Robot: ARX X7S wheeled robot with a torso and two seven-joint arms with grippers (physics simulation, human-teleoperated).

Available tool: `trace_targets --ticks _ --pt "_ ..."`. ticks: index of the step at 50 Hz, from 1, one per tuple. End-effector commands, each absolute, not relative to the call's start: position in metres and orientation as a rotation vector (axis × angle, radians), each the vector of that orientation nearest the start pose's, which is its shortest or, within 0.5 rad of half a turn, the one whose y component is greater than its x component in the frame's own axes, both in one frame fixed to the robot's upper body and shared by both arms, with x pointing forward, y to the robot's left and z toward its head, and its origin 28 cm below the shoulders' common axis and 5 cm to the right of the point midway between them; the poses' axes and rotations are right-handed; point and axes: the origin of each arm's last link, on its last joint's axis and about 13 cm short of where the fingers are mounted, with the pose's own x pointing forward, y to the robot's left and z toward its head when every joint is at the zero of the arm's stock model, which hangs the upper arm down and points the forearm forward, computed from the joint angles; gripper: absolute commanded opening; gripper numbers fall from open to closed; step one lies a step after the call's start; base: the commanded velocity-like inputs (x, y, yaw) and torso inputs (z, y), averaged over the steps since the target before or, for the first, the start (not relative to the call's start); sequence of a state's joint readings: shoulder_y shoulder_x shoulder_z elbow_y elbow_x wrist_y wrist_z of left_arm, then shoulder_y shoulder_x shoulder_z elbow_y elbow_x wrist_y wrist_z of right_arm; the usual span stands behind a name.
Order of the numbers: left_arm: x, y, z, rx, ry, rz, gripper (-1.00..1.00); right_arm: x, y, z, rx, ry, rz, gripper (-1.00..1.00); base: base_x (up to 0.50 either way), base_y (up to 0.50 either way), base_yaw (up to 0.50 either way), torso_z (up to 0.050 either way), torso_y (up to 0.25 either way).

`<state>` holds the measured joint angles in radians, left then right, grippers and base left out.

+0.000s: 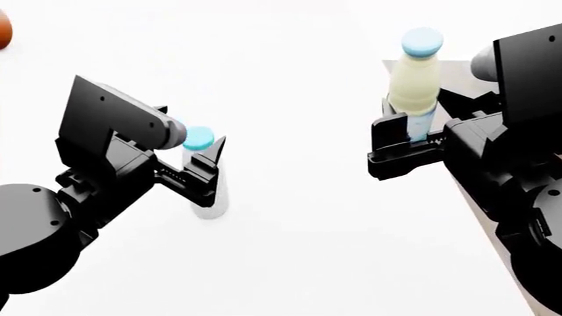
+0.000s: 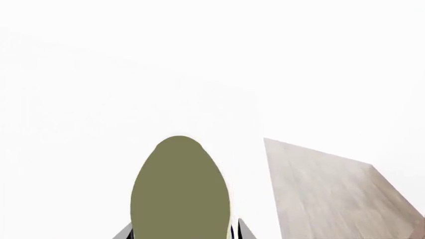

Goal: Move the drinks to the dining counter.

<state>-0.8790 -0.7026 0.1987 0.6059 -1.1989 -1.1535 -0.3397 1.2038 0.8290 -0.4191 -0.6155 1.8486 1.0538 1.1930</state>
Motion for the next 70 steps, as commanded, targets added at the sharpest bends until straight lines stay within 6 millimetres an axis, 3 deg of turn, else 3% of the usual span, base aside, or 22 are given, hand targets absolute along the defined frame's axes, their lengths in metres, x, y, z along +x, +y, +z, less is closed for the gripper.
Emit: trace_targets --ticks 1,23,35,42,70 --pt "0.233 0.25 0.259 0.237 0.014 -0.434 1.0 0.195 -0.124 0.305 -0.22 -0.018 0.084 -1.0 0.0 0.0 0.0 0.0 0.01" --pt "0.228 0.25 0.263 0.236 -0.007 -0.424 1.0 0.196 -0.123 0.3 -0.207 0.013 0.095 -1.0 0.0 0.0 0.0 0.0 0.001" --pt "0.223 0.251 0.276 0.249 -0.048 -0.412 1.0 0.197 -0.122 0.294 -0.084 0.113 0.193 -1.0 0.0 0.0 0.0 0.001 0.001" --pt "0.221 0.253 0.278 0.248 -0.054 -0.404 1.0 0.197 -0.122 0.28 -0.054 0.126 0.22 -1.0 0.0 0.0 0.0 0.0 0.0" --pt "0.22 0.253 0.277 0.248 -0.054 -0.404 1.0 0.191 -0.126 0.263 -0.046 0.156 0.215 -1.0 0.0 0.0 0.0 0.0 0.001"
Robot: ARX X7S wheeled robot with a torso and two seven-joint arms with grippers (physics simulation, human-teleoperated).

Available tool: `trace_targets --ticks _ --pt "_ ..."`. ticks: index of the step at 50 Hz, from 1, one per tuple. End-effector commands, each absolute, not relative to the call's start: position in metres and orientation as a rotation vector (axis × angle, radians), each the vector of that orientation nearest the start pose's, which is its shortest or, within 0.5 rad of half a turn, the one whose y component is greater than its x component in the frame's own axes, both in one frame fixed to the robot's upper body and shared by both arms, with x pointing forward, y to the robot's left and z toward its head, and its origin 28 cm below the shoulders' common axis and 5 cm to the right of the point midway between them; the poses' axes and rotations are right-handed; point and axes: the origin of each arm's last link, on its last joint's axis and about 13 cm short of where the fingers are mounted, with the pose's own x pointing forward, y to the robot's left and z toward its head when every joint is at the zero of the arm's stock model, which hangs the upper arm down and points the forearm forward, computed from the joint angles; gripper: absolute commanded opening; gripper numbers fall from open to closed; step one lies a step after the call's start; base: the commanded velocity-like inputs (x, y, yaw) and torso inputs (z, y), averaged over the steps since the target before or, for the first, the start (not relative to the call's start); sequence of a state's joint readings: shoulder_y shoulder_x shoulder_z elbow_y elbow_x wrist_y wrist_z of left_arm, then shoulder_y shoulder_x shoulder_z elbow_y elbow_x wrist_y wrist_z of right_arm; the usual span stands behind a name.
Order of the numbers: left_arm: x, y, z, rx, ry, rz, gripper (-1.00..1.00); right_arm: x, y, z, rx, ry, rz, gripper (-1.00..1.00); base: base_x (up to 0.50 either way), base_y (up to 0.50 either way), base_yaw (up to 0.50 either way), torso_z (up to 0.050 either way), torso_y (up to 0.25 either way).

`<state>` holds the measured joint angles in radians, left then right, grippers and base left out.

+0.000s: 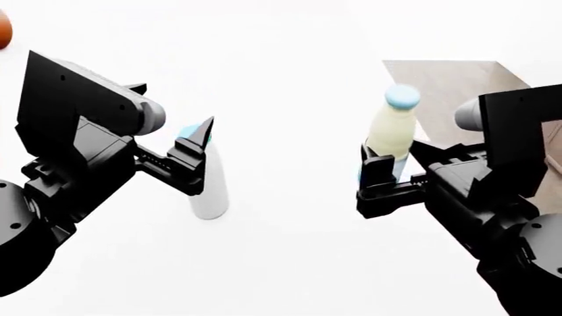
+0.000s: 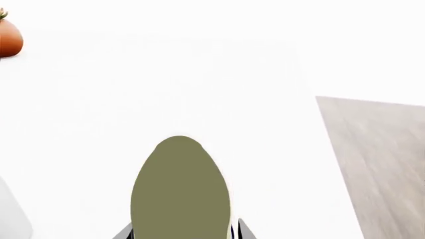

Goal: Move the drinks to the dining counter.

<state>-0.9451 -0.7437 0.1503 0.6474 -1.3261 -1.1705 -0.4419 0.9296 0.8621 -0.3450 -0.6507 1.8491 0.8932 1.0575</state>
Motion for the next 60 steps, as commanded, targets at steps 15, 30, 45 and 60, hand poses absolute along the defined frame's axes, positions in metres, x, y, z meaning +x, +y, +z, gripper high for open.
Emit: trace_targets --ticks 15,30,45,60 --pt "0.22 0.253 0.276 0.246 -0.053 -0.403 1.0 0.192 -0.126 0.257 -0.08 0.2 0.217 -1.0 0.0 0.0 0.0 0.001 0.001" --pt "0.22 0.254 0.276 0.244 -0.053 -0.402 1.0 0.192 -0.126 0.252 -0.089 0.203 0.222 -1.0 0.0 0.0 0.0 0.0 0.001" --pt "0.221 0.252 0.277 0.248 -0.052 -0.406 1.0 0.189 -0.128 0.242 -0.076 0.2 0.219 -1.0 0.0 0.0 0.0 0.001 0.001" --pt "0.221 0.253 0.275 0.246 -0.049 -0.406 1.0 0.188 -0.128 0.242 -0.098 0.211 0.219 -1.0 0.0 0.0 0.0 0.0 0.001"
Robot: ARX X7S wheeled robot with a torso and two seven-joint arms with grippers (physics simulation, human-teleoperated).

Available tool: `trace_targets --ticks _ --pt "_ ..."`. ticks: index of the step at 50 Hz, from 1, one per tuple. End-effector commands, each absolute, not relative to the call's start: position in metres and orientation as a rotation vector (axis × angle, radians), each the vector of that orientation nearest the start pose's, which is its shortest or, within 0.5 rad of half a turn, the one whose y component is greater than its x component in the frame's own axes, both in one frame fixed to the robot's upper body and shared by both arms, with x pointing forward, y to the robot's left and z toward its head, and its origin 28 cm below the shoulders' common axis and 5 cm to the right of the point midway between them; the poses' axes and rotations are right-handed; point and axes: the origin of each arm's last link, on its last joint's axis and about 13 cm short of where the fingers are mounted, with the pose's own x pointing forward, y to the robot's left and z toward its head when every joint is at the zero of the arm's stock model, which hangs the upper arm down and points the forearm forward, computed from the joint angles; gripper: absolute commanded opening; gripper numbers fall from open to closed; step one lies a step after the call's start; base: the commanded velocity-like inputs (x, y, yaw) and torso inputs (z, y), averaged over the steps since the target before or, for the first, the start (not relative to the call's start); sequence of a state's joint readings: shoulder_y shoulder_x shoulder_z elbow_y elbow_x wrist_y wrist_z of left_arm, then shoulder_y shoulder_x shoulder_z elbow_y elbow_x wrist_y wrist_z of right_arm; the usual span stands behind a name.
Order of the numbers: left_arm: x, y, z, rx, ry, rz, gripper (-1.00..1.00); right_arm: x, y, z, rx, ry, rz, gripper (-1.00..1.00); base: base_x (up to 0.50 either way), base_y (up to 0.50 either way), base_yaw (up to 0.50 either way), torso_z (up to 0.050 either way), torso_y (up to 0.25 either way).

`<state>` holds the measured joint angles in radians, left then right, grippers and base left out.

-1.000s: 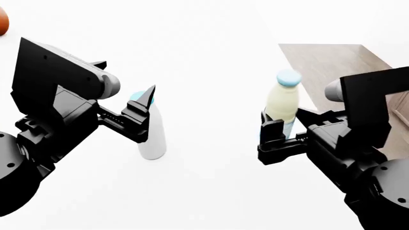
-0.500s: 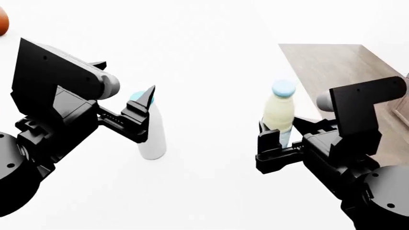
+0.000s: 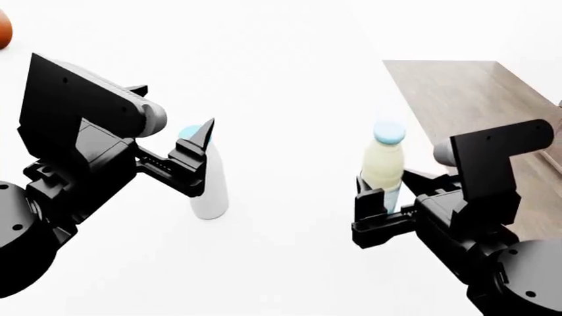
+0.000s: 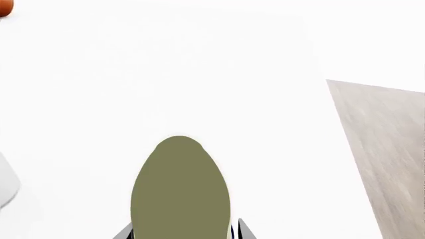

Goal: Move the drinks to the dining counter.

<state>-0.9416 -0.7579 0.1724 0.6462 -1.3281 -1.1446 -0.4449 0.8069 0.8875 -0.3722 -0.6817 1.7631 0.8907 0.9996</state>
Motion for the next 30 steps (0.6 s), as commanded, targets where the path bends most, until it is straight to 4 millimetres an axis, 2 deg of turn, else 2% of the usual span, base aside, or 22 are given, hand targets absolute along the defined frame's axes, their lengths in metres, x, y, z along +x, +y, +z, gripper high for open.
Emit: trace_targets --ticks 1,30 --pt "0.2208 0.2525 0.2752 0.246 -0.049 -0.407 1.0 0.1883 -0.1283 0.2424 -0.1 0.212 0.215 1.0 0.0 0.0 0.0 0.0 0.0" --pt "0.2211 0.2524 0.2737 0.244 -0.047 -0.409 1.0 0.1868 -0.1289 0.2504 -0.096 0.172 0.208 1.0 0.0 0.0 0.0 0.0 0.0"
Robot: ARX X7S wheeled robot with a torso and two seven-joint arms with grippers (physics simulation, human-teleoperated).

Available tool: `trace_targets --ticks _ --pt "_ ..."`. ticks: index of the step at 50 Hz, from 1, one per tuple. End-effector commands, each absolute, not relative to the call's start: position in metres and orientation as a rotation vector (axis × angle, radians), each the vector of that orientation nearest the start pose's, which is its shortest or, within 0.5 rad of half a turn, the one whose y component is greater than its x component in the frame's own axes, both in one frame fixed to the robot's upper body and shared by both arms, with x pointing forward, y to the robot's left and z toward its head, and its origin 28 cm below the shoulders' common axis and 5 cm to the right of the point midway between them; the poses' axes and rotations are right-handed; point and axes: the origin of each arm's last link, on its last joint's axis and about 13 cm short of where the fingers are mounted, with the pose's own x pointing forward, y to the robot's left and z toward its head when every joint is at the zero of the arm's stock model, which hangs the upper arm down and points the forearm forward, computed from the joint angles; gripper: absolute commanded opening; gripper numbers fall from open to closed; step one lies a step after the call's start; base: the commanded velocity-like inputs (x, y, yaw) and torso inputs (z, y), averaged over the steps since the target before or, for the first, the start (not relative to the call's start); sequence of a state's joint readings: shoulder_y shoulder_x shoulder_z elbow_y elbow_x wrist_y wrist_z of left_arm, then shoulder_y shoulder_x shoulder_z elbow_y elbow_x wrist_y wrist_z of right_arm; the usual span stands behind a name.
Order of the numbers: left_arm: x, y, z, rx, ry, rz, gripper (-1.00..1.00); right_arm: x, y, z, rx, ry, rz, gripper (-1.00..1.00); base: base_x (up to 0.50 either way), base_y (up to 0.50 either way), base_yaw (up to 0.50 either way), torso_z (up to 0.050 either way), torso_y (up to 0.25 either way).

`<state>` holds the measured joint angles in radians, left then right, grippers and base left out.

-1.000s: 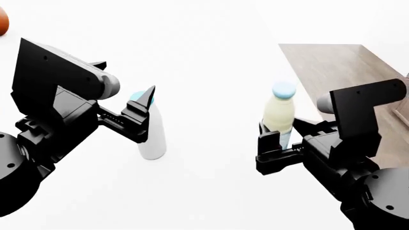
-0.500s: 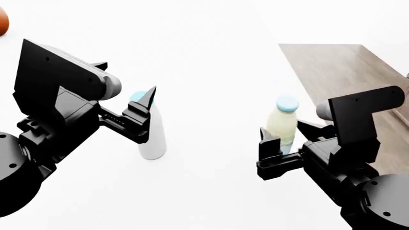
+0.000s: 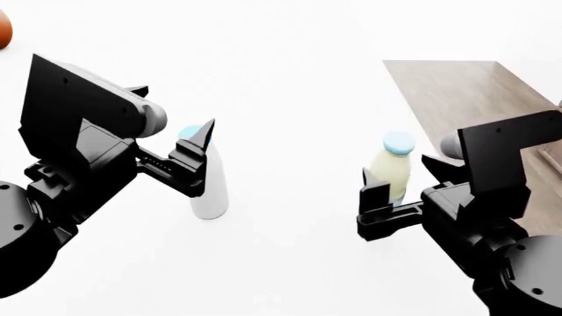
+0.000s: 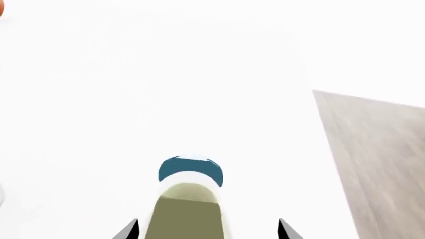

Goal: Move the drinks to the dining counter.

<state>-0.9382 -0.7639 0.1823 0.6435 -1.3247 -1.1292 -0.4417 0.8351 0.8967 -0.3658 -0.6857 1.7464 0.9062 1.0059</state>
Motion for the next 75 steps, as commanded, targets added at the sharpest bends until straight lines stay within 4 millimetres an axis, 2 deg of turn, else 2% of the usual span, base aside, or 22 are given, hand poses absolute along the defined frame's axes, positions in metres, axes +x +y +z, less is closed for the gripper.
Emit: trace_targets --ticks 1,17,32,38,42,48,75 --pt "0.221 0.252 0.274 0.243 -0.047 -0.408 1.0 0.186 -0.129 0.253 -0.089 0.158 0.206 1.0 0.0 0.0 0.0 0.0 0.0" --pt "0.22 0.252 0.274 0.245 -0.047 -0.414 1.0 0.177 -0.131 0.281 -0.052 0.018 0.196 1.0 0.0 0.0 0.0 0.0 0.0" --pt "0.221 0.251 0.274 0.246 -0.045 -0.416 1.0 0.169 -0.132 0.3 -0.004 -0.06 0.217 1.0 0.0 0.0 0.0 0.0 0.0" --pt "0.22 0.251 0.275 0.248 -0.048 -0.415 1.0 0.165 -0.137 0.309 0.02 -0.168 0.125 1.0 0.0 0.0 0.0 0.0 0.0" --pt "0.218 0.251 0.276 0.248 -0.055 -0.416 1.0 0.165 -0.142 0.312 -0.032 -0.227 0.022 1.0 0.0 0.0 0.0 0.0 0.0" --pt "0.219 0.25 0.276 0.249 -0.056 -0.418 1.0 0.165 -0.143 0.314 -0.054 -0.236 -0.024 1.0 0.0 0.0 0.0 0.0 0.0" --pt "0.217 0.251 0.278 0.251 -0.059 -0.414 1.0 0.165 -0.143 0.314 -0.049 -0.229 -0.016 1.0 0.0 -0.2 0.0 0.0 0.0"
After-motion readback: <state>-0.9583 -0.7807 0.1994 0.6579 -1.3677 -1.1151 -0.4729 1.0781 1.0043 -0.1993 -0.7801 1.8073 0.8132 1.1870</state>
